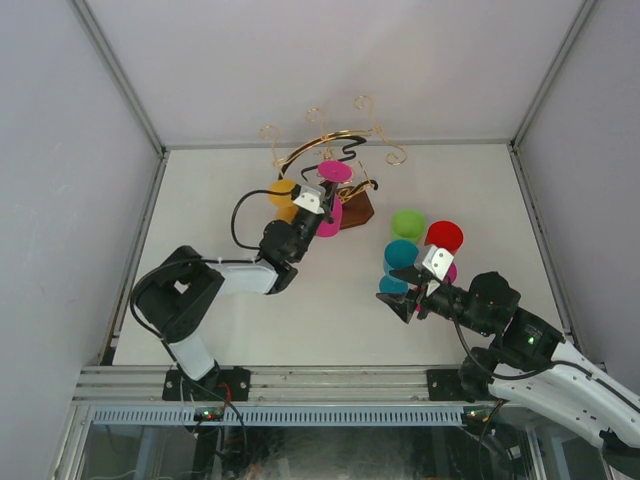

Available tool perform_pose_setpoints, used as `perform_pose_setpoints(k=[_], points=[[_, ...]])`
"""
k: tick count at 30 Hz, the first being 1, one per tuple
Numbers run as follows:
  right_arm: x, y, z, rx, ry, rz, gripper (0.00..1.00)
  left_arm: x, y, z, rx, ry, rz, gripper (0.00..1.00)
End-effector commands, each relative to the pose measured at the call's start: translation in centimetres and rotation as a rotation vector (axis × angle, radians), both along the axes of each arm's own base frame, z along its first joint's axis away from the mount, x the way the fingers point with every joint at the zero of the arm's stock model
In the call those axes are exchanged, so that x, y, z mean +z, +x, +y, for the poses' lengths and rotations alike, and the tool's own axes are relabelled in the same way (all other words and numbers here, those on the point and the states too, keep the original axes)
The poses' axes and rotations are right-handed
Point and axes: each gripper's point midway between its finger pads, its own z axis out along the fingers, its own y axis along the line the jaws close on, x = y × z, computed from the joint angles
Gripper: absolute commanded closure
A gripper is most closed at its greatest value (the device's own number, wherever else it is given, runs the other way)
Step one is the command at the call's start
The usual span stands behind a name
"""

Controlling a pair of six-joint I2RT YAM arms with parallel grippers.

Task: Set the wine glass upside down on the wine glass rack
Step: Turn the wine glass upside down at the wine rack.

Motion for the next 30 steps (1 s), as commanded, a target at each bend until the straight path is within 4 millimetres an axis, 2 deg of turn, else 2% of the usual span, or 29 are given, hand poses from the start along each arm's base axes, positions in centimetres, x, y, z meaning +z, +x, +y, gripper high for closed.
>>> perform_pose_setpoints(k=[1, 6, 10, 17, 25, 30], points=[[2.6, -0.1, -0.1, -0.001, 0.055, -0.040, 0.45, 4.6, -0.5, -0.8, -0.063, -0.103, -0.124, 1.00], [2.5, -0.2, -0.2, -0.002, 0.053, -0.037, 0.45, 4.0, 0.4, -0.4, -0.044, -0.112, -0.104, 1.00], [2.5, -0.2, -0.3, -0.004, 0.049, -0.036, 0.45, 4.3, 0.8, -0.6, -0.045, -0.119, -0.111, 1.00], [2.5, -0.3, -0.5, -0.009, 0.046, -0.036, 0.45, 5.0, 0.9, -1.6, -0.082, -0.104, -0.145, 1.00], [2.6, -0.4, -0.7, -0.014, 0.046, -0.036, 0.45, 4.1, 0.9, -3.1, -0.134, -0.060, -0.158, 1.00], [2.6, -0.4, -0.7, -0.012, 0.044, -0.034, 0.45, 3.8, 0.1, -4.2, -0.205, -0.028, -0.177, 1.00]])
